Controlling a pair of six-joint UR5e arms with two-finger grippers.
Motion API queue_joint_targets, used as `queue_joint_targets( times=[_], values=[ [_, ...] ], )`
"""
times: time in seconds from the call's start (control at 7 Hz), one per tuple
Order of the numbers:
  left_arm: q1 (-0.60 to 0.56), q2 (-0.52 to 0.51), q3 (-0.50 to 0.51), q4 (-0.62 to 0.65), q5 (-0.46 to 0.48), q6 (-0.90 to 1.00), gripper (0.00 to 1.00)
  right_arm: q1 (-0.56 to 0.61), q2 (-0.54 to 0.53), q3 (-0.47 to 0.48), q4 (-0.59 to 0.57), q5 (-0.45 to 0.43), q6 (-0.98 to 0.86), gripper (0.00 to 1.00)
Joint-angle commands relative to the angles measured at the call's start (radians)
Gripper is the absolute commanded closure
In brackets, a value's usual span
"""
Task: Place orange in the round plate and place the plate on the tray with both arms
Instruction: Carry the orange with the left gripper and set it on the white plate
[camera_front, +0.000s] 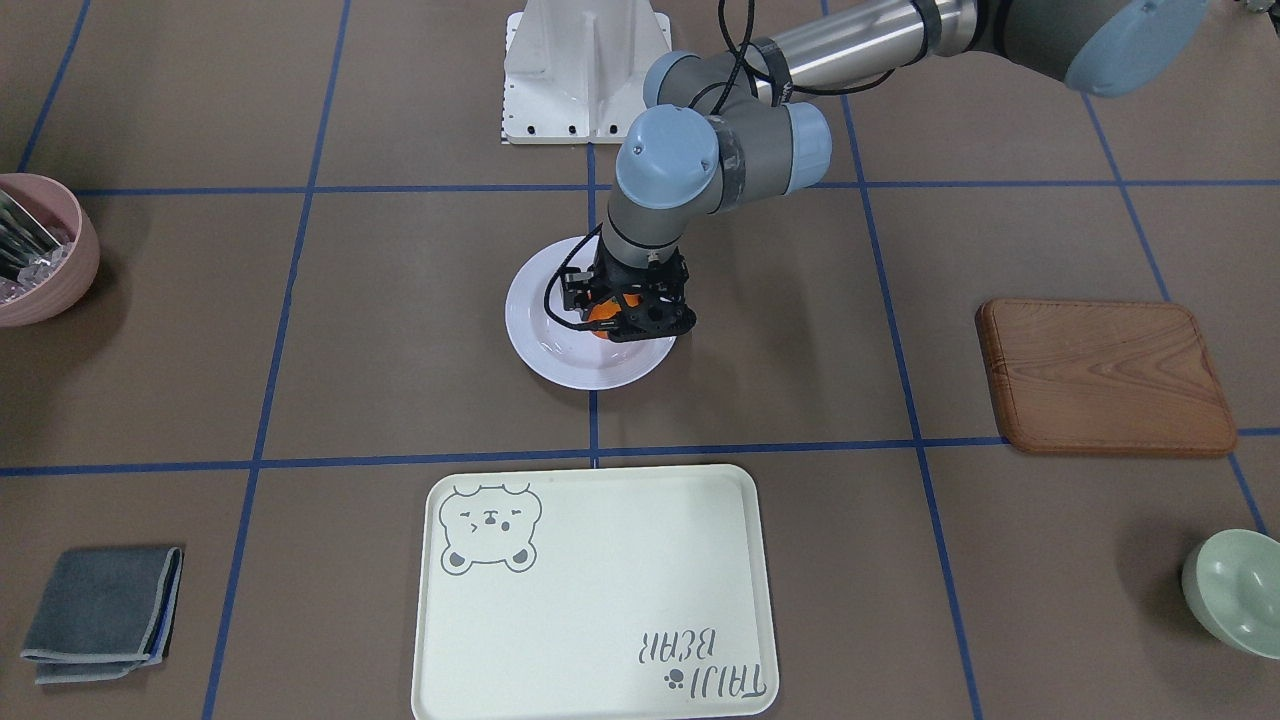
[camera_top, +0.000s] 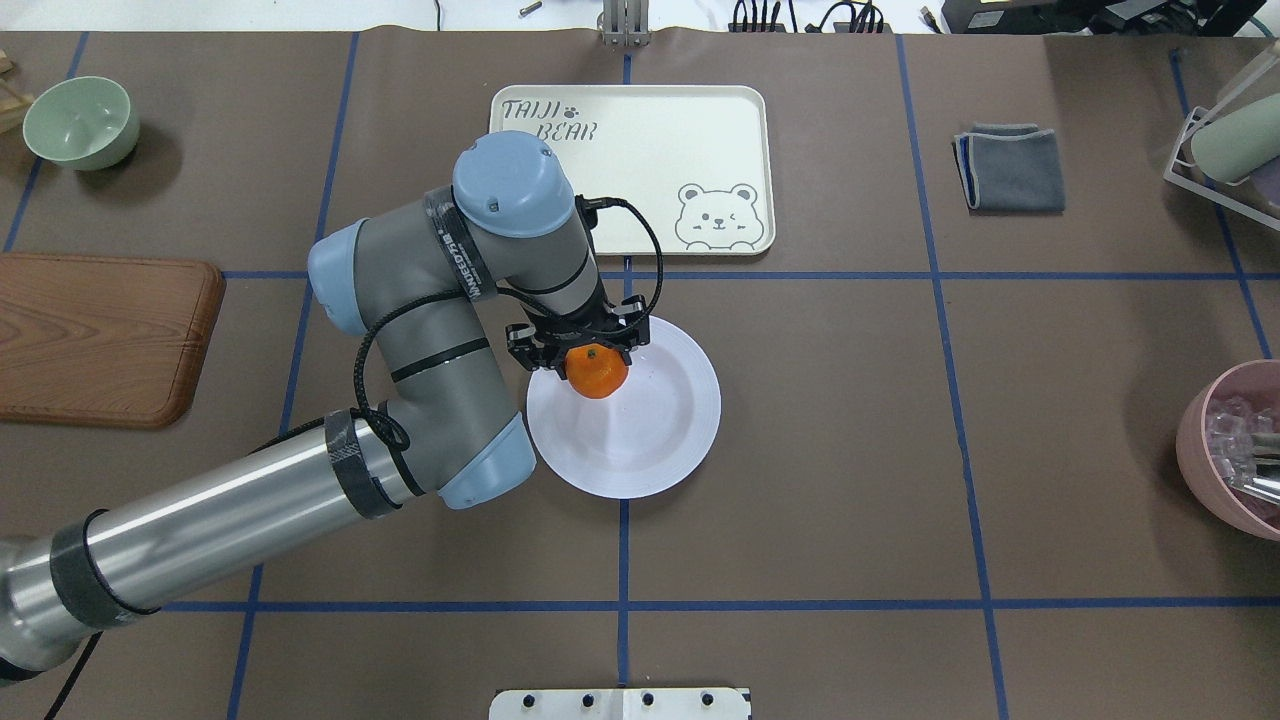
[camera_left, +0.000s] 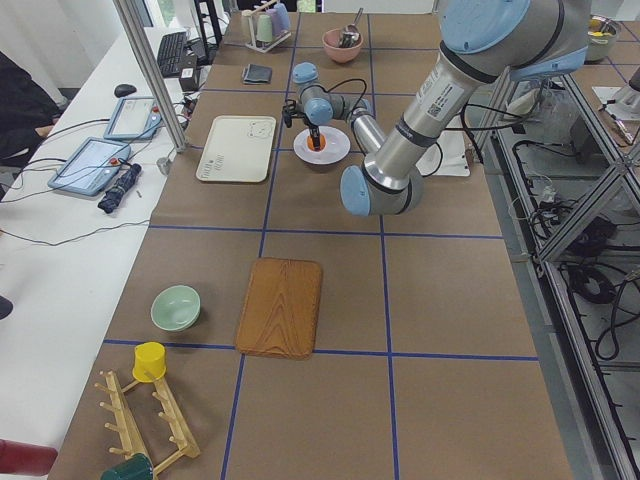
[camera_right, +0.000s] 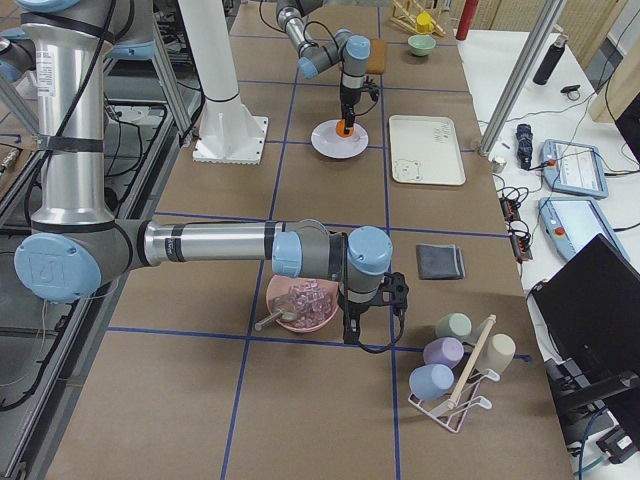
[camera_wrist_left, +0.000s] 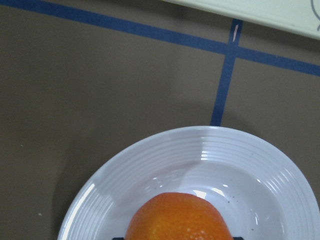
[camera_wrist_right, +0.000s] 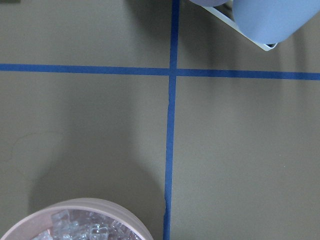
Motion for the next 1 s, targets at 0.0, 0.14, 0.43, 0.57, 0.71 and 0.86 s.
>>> queue_joint_targets(
  times=[0.0, 0.14, 0.43, 0.57, 0.71, 0.86],
  values=[
    [0.028, 0.001, 0.020, -0.005, 0.001, 0.000, 1.00, 0.000, 0.001, 0.002, 0.000, 0.004, 0.002, 0.00],
    [0.030, 0.001, 0.020, -0.005, 0.001, 0.000, 1.00, 0.000, 0.004, 0.002, 0.000, 0.004, 0.002, 0.00],
    [0.031, 0.005, 0.016, -0.006, 0.060, 0.002, 0.02, 0.000, 0.014, 0.011, 0.002, 0.001, 0.003, 0.00],
    [0.036, 0.009, 0.001, -0.014, 0.079, 0.008, 0.01, 0.000, 0.034, 0.033, 0.000, 0.003, 0.006, 0.00],
    [0.033, 0.040, -0.069, -0.012, 0.120, 0.011, 0.01, -0.006, 0.072, 0.059, -0.002, 0.013, 0.058, 0.00],
    [-0.007, 0.122, -0.198, 0.007, 0.136, 0.013, 0.01, -0.071, 0.129, 0.100, 0.000, 0.074, 0.169, 0.00]
  ],
)
